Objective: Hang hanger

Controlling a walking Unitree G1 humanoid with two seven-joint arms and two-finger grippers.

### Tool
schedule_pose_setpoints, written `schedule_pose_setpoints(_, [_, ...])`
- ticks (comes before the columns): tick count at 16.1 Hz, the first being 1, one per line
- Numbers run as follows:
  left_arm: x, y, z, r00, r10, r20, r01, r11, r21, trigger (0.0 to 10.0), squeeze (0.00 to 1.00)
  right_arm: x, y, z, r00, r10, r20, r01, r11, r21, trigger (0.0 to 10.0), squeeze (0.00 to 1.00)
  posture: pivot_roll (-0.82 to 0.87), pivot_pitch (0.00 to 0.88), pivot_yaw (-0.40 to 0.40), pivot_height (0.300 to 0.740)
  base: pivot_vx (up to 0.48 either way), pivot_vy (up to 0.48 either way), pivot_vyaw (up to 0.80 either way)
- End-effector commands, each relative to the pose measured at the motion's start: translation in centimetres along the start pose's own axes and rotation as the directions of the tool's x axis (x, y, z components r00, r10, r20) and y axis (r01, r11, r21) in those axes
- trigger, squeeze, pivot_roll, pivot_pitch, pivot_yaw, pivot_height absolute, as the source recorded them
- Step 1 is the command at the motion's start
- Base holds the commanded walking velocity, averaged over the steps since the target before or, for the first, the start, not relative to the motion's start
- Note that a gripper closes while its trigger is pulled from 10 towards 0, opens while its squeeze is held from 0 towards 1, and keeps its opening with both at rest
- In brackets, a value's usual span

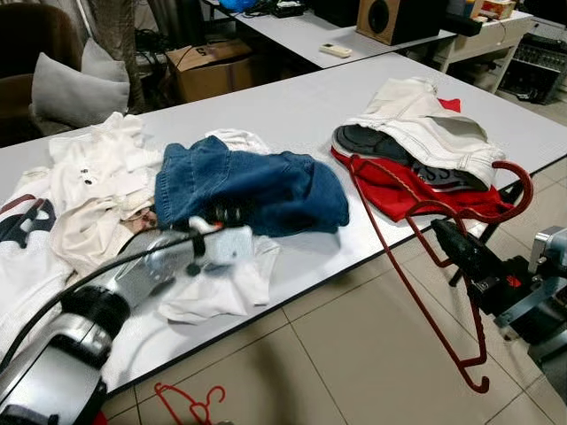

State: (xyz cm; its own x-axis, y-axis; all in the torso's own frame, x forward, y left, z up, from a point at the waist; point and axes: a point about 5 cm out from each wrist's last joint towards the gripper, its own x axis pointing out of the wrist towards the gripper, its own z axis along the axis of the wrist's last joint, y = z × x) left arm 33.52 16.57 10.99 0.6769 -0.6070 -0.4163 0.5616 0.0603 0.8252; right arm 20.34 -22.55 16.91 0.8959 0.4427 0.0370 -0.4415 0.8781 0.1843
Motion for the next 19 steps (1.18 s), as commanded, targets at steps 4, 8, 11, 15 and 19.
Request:
schedule_pose_setpoints(4, [-1.9, 1.3, -3.3, 0.984, -0.017, -0.176, 0.012, 1.0, -0.026, 10.0, 0.0, 0.1, 0.4, 0.3, 0.999, 0.035, 0.0, -0.035, 0.999, -0.004, 10.0, 0.0, -0.21, 0.0, 0.036, 0.74, 0.0, 0.0, 0.0])
schedule_pose_setpoints(8, [-1.9, 1.1, -3.8, 0.975, -0.044, -0.218, 0.031, 0.997, -0.066, 0.0, 0.0, 0.5, 0.4, 0.4, 0.999, 0.048, 0.005, -0.048, 0.999, -0.007, 10.0, 0.0, -0.21, 0.0, 0.033, 0.74, 0.0, 0.0, 0.0])
schedule_pose_setpoints(11, [-1.7, 1.4, -3.6, 0.979, -0.048, -0.198, 0.029, 0.995, -0.098, 0.0, 0.0, 0.5, 0.4, 0.3, 0.999, 0.052, 0.0, -0.052, 0.999, -0.011, 10.0, 0.0, -0.21, 0.0, 0.033, 0.74, 0.0, 0.0, 0.0])
schedule_pose_setpoints(15, [-1.9, 2.5, -3.2, 0.987, -0.068, -0.145, 0.04, 0.982, -0.186, 0.0, 0.0, 0.9, 0.2, -0.9, 0.997, 0.02, -0.078, -0.021, 1.0, -0.017, 10.0, 0.0, -0.2, 0.0, 0.026, 0.74, 0.0, 0.0, 0.0])
schedule_pose_setpoints(19, [-2.7, 5.9, -1.1, 0.994, -0.107, -0.014, 0.098, 0.95, -0.298, 0.0, 0.0, 1.2, 0.7, -1.8, 0.992, 0.018, -0.122, -0.021, 1.0, -0.023, 10.0, 0.0, -0.19, 0.0, 0.026, 0.74, 0.0, 0.0, 0.0])
